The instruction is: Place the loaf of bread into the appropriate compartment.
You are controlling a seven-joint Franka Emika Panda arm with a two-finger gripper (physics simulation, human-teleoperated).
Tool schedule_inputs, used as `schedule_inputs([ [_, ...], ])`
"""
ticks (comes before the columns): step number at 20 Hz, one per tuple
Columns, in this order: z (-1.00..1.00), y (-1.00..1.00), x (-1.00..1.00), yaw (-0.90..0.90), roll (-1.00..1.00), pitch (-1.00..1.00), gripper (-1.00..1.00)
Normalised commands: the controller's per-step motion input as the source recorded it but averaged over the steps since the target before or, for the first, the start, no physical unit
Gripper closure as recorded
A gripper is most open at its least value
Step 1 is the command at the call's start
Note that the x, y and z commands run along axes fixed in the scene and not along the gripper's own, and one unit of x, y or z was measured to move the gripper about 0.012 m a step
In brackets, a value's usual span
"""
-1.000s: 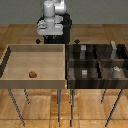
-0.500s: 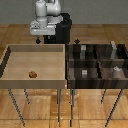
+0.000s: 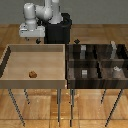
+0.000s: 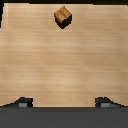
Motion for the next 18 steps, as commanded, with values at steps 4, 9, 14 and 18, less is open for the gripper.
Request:
schedule_inputs([
  [4,0.00,0.00,1.00,0.00,0.00,0.00,-1.00],
  [9,0.00,0.00,1.00,0.00,0.00,0.00,-1.00],
  [14,0.00,0.00,1.00,0.00,0.00,0.00,-1.00],
  [18,-0.05,0.00,0.75,0.00,0.00,0.00,-1.00],
])
